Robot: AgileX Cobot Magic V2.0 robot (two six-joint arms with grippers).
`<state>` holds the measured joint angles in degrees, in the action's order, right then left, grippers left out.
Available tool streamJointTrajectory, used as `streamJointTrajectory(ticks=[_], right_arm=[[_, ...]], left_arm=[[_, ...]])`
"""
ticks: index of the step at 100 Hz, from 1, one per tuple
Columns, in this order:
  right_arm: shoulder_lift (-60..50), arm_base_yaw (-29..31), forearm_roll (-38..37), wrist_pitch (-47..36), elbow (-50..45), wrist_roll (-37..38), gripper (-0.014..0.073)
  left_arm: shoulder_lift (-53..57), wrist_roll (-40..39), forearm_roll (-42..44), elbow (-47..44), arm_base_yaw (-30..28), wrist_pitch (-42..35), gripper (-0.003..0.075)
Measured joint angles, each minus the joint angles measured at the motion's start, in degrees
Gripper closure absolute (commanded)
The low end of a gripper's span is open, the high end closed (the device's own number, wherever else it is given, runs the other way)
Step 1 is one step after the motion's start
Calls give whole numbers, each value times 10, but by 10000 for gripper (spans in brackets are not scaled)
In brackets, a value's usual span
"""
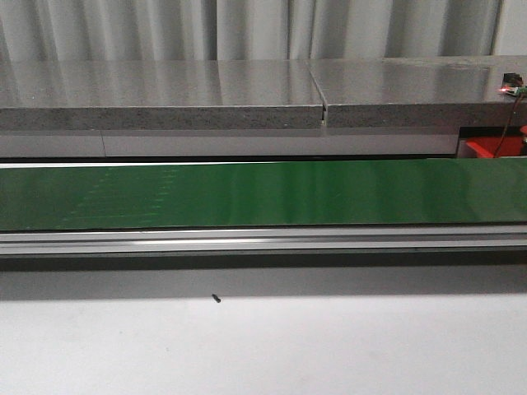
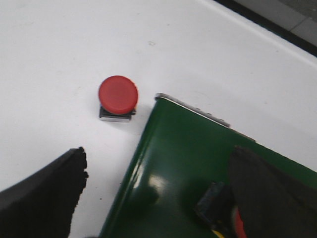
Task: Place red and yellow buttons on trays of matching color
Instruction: 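Set the red button on the belt and open the left gripper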
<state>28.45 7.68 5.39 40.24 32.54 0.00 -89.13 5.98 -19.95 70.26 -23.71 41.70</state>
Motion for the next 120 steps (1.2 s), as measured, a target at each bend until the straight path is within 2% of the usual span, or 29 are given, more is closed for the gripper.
streamJointTrajectory(ticks=[14, 66, 106, 114, 120], right_arm=[[0, 0, 0, 0, 0, 0, 660], [0, 0, 0, 0, 0, 0, 660], [0, 0, 0, 0, 0, 0, 660], [0, 0, -1, 0, 0, 0, 660], [0, 0, -1, 0, 0, 0, 660]], left_arm=[[-45, -8, 1, 27, -18, 17, 154], [-213, -85, 0, 156, -18, 51, 155], [-279, -89, -5, 177, -18, 38, 157], [-279, -89, -6, 177, -18, 28, 197], [-279, -89, -6, 177, -18, 26, 272]])
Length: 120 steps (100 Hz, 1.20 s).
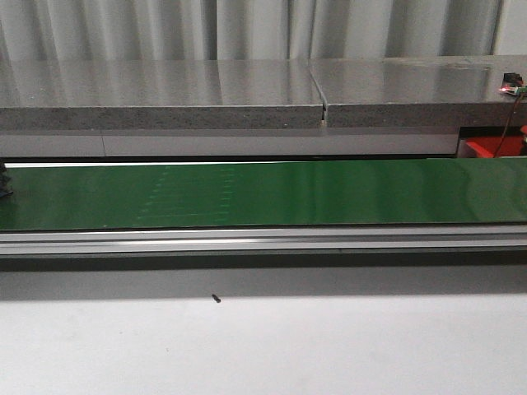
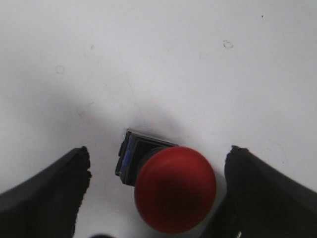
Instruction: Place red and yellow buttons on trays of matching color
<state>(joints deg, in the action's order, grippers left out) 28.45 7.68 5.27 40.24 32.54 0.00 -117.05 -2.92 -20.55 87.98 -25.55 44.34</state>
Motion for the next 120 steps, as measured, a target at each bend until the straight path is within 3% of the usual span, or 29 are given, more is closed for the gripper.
streamJointTrajectory(ticks=[13, 27, 53, 120], right_arm=[[0, 0, 0, 0, 0, 0, 660], [0, 0, 0, 0, 0, 0, 660], [0, 0, 0, 0, 0, 0, 660], [0, 0, 0, 0, 0, 0, 660]], left_arm=[[0, 0, -1, 0, 0, 0, 452], [0, 0, -3, 0, 0, 0, 545], [14, 11, 8, 0, 0, 28, 552], [246, 40, 38, -122, 13, 22, 552]])
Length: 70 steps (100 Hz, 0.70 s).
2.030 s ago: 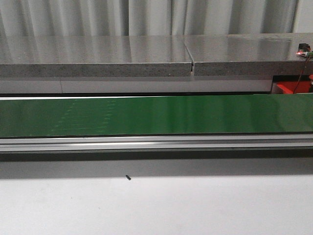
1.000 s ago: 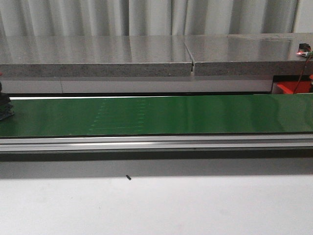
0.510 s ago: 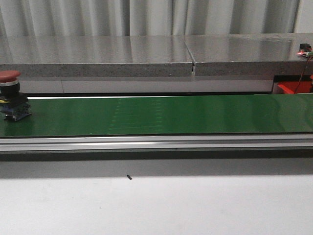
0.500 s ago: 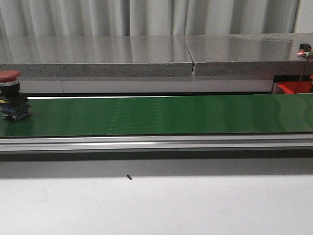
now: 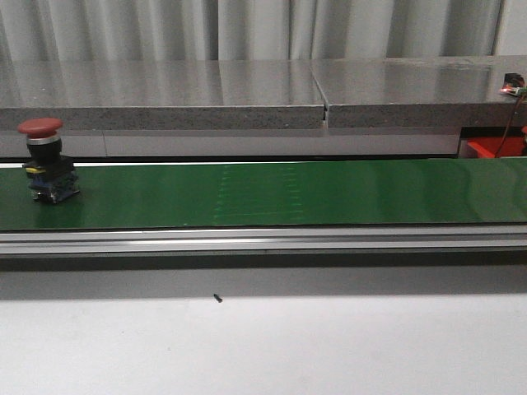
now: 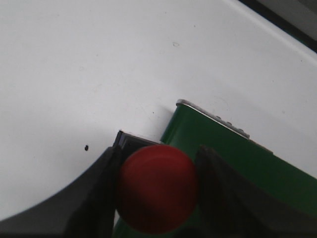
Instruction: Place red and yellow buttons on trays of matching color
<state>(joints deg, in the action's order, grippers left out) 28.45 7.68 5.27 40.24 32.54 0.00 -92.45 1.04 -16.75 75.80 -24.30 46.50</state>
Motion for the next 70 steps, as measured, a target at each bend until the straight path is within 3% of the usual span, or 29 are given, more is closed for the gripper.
streamJointTrajectory(ticks=[39, 49, 61, 70], right_arm=[[0, 0, 0, 0, 0, 0, 660], [0, 0, 0, 0, 0, 0, 660], [0, 0, 0, 0, 0, 0, 660], [0, 0, 0, 0, 0, 0, 660]], left_arm=[[4, 5, -3, -72, 52, -25, 540], [4, 12, -9, -78, 52, -26, 447], [4, 19, -15, -78, 52, -26, 246], [5, 20, -20, -78, 52, -26, 199]])
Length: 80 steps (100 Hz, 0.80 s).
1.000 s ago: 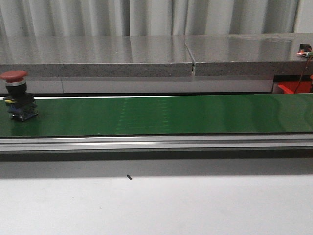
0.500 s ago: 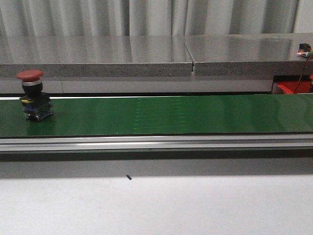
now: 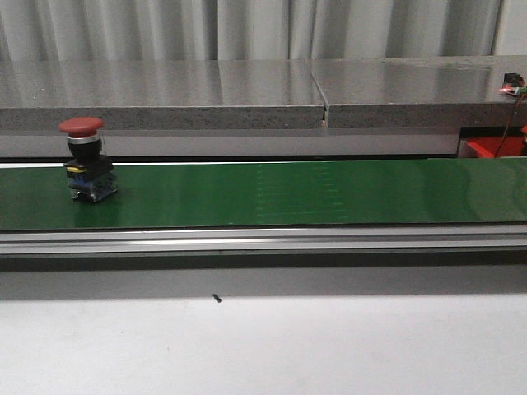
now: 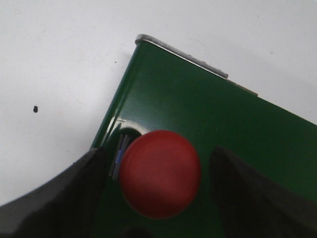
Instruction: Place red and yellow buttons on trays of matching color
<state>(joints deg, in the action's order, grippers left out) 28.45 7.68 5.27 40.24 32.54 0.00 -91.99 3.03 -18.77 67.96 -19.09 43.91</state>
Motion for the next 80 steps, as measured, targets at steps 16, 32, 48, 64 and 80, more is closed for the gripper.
streamJointTrajectory(ticks=[16, 32, 48, 64, 80], right_arm=[[0, 0, 0, 0, 0, 0, 660], [0, 0, 0, 0, 0, 0, 660], [0, 0, 0, 0, 0, 0, 660], [0, 0, 0, 0, 0, 0, 660], [0, 0, 0, 0, 0, 0, 660]], left_arm=[[25, 15, -1, -1, 0, 0, 291], [84, 63, -2, -3, 11, 13, 576], [139, 96, 3, -3, 48, 35, 741], [176, 104, 22, -7, 94, 49, 741], [210, 105, 35, -42, 134, 50, 741]])
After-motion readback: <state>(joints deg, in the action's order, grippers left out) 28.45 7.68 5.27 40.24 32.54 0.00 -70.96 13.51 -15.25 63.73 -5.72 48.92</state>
